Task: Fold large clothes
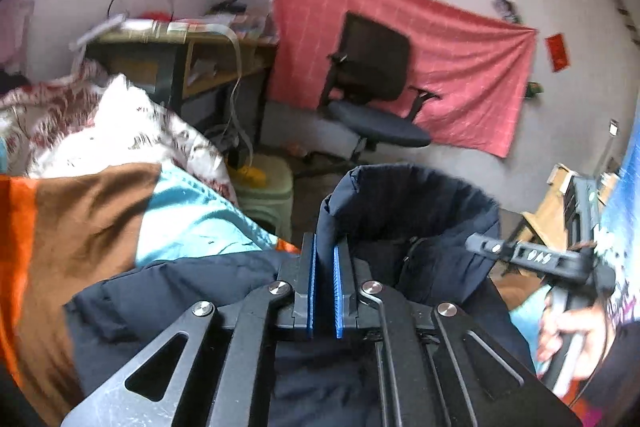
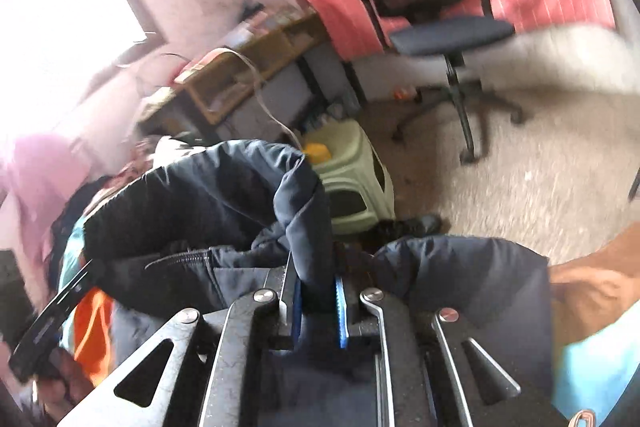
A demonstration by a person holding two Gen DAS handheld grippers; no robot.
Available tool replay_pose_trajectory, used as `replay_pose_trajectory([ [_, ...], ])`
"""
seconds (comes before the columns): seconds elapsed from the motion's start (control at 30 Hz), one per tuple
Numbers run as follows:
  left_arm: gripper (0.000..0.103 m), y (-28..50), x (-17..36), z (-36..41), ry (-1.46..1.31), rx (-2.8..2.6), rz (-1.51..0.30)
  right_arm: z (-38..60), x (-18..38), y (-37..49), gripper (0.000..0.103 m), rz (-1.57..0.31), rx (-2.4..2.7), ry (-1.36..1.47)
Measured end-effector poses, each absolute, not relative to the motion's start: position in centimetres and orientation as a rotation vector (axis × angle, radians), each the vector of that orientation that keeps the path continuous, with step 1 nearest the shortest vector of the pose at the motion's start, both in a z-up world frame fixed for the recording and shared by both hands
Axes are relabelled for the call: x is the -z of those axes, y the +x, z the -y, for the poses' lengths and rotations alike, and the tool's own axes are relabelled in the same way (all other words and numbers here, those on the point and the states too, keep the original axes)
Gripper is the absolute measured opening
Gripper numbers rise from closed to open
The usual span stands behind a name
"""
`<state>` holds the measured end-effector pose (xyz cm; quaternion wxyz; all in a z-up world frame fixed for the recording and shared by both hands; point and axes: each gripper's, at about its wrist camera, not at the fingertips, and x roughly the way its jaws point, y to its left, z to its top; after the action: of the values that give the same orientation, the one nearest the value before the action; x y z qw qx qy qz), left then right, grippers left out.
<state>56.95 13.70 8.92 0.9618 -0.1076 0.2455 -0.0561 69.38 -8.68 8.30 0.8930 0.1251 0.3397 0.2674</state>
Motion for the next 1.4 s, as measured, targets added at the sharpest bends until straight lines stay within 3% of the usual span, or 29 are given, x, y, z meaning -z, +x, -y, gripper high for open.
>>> replay_pose_trajectory([
  [0.23,0.005,45.9,-9.7,-12.6,-0.164,0.216,-0.419,9.3,-10.8,54.9,0.011,-0.547,-0.588,0.049],
  [0.5,0.004,37.0,-6.5,-10.3,-0.089,0.286,-0.445,8.9,-7.0,44.9,0.01,-0.487,-0.524,-0.073],
  [0.93,0.004,40.2,1.5,-7.8,-0.098,0.249,-0.607,7.5,2.6,49.1,0.01,-0.625,-0.423,-0.14],
  [1.2,0.004,42.6,4.1,-7.4,-0.119,0.215,-0.643,7.2,4.8,50.3,0.011,-0.626,-0.413,-0.137],
  [1.3,0.004,42.5,3.9,-7.9,-0.154,0.232,-0.662,7.7,4.1,49.5,0.015,-0.62,-0.415,-0.128],
  [1.37,0.006,42.3,3.1,-8.9,-0.179,0.239,-0.668,8.3,3.2,48.9,0.023,-0.624,-0.417,-0.125],
  [1.4,0.011,42.0,2.5,-9.5,-0.188,0.238,-0.662,9.0,2.7,48.5,0.026,-0.622,-0.424,-0.112],
])
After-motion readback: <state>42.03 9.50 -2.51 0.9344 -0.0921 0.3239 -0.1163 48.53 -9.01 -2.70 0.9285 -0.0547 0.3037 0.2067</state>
